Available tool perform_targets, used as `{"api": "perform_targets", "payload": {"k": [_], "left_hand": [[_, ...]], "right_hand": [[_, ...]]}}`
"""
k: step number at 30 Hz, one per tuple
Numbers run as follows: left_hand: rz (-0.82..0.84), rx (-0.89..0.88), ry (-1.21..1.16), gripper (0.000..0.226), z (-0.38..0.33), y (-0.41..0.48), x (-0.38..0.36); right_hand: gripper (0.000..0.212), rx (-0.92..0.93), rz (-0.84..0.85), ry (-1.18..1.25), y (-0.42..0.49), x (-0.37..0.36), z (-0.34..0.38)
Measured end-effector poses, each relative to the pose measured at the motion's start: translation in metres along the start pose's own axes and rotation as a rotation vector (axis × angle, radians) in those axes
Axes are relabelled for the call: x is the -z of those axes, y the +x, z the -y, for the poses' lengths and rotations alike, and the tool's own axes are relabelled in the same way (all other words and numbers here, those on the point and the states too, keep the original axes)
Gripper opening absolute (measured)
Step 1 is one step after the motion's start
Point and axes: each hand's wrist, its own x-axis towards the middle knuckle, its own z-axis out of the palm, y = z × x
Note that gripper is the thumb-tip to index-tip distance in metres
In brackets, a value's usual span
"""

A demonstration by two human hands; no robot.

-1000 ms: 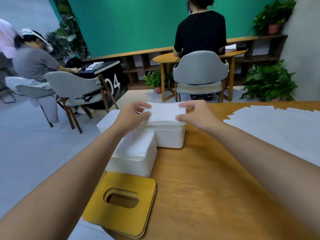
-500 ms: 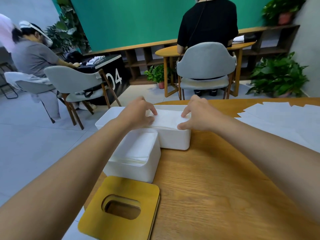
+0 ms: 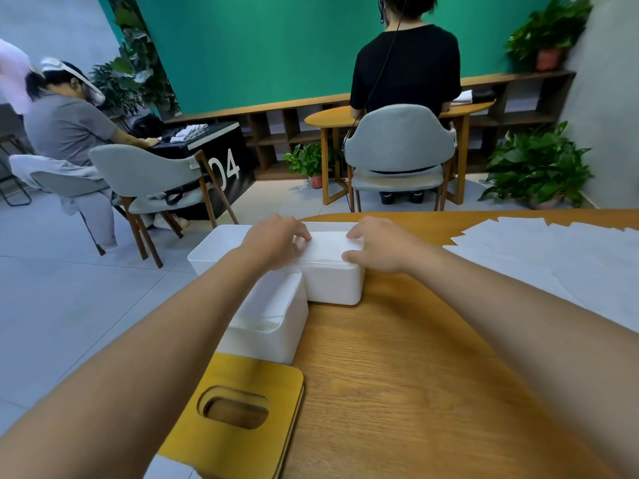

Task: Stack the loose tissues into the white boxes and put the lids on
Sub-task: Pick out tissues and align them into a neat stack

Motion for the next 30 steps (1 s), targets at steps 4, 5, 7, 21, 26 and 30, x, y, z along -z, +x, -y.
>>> {"api": "perform_targets", "payload": {"k": [4,5,7,21,26,30], "left_hand": [[-0.159,-0.066,-0.055,0.036,-0.030,-0.010,0.011],[-0.178,-0.099,-0.093,0.035,-0.040,-0.011,0.012],[-0.189,-0.159,-0.162,0.033,-0.065,-0.013,0.014],[0.062,-0.450,-0.393,0.047,-0.272,-0.020,-0.072],[0.188,-0.471,-0.436,0.060,-0.296,-0.013,-0.112],[0.141,-0.446,-0.408,0.056,-0.287,-0.014,-0.121]], "right_hand": [[0.050,0.055,-0.152,0.113,-0.033,0.019,-0.019],[0.048,0.049,-0.171,0.116,-0.043,0.024,-0.026],[0.045,0.019,-0.197,0.117,-0.065,0.033,-0.042],[0.052,-0.245,-0.120,-0.105,-0.232,0.020,-0.201],[0.064,-0.245,-0.093,-0.016,-0.245,-0.013,-0.229],[0.068,-0.227,-0.144,0.009,-0.234,-0.016,-0.231]]}}
